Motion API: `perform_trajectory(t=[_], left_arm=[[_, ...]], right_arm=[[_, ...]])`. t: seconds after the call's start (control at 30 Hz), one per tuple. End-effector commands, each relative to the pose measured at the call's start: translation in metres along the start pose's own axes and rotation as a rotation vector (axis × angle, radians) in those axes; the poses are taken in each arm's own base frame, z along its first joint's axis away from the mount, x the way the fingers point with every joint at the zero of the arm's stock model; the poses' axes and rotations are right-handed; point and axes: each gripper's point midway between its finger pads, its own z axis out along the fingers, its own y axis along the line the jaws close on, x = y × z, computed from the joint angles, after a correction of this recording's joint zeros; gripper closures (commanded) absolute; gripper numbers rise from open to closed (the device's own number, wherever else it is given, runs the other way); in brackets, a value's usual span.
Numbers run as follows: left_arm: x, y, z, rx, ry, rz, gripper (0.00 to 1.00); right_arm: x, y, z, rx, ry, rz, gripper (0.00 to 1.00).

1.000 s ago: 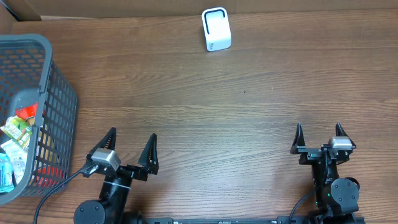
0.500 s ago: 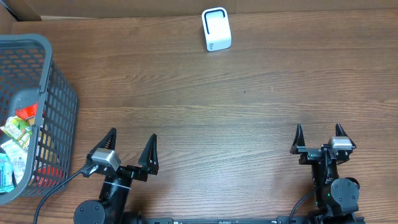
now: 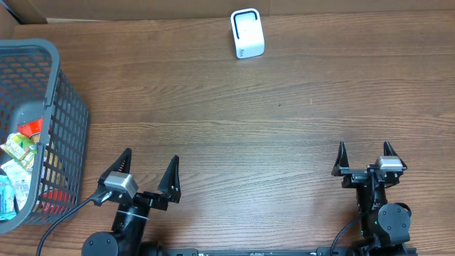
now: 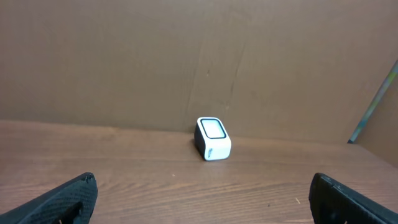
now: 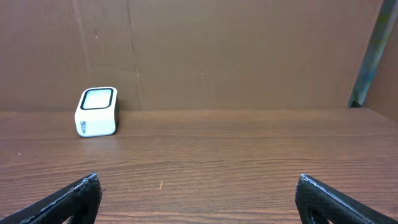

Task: Scan the item barcode
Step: 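Open the left gripper and swing it toward the grey basket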

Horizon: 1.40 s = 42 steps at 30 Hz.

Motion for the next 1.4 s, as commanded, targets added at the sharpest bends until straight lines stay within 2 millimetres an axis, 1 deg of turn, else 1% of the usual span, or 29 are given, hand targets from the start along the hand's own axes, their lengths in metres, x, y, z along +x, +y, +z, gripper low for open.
perform_trajectory(t=[0.0,0.13,0.23,0.3,0.33,0.43,0.53,0.7,0.83,0.97,1.17,1.27,1.37], left_arm=[[-0.016,-0.007,-0.004,0.018,-0.025,0.043,0.0],[-0.018,-0.006,0.005,0.012,0.033,0.024,0.0],[-0.031,-0.013,0.01,0.034,0.058,0.029,0.0],[-0.049,-0.017,0.013,0.034,0.06,0.033,0.0],[-0.067,-0.021,0.014,0.033,0.067,0.05,0.0],[-0.092,-0.026,0.015,0.025,0.109,0.081,0.0],[-0.111,-0.029,0.017,0.007,0.182,0.105,0.0],[-0.141,-0.024,0.023,-0.073,0.304,0.071,0.0],[-0.164,-0.028,0.032,-0.075,0.335,0.056,0.0],[-0.158,-0.036,0.036,-0.024,0.388,0.021,0.0],[-0.151,-0.032,0.042,-0.023,0.419,0.04,0.0],[-0.148,-0.018,0.046,-0.097,0.433,0.039,0.01],[-0.144,0.012,0.045,-0.276,0.446,-0.009,0.01]], right_arm=[[0.001,0.001,0.0,-0.005,-0.006,-0.003,0.0],[0.001,0.001,0.0,-0.005,-0.006,-0.003,0.0],[0.001,0.001,0.0,-0.005,-0.006,-0.003,0.0],[0.001,0.001,0.0,-0.005,-0.006,-0.003,0.0],[0.001,0.001,0.0,-0.005,-0.006,-0.003,0.0],[0.001,0.001,0.0,-0.005,-0.006,-0.003,0.0],[0.001,0.001,0.0,-0.005,-0.006,-0.003,0.0],[0.001,0.001,0.0,-0.005,-0.006,-0.003,0.0],[0.001,0.001,0.0,-0.005,-0.006,-0.003,0.0],[0.001,0.001,0.0,-0.005,-0.006,-0.003,0.0],[0.001,0.001,0.0,-0.005,-0.006,-0.003,0.0],[0.001,0.001,0.0,-0.005,-0.006,-0.003,0.0],[0.001,0.001,0.0,-0.005,-0.006,-0.003,0.0]])
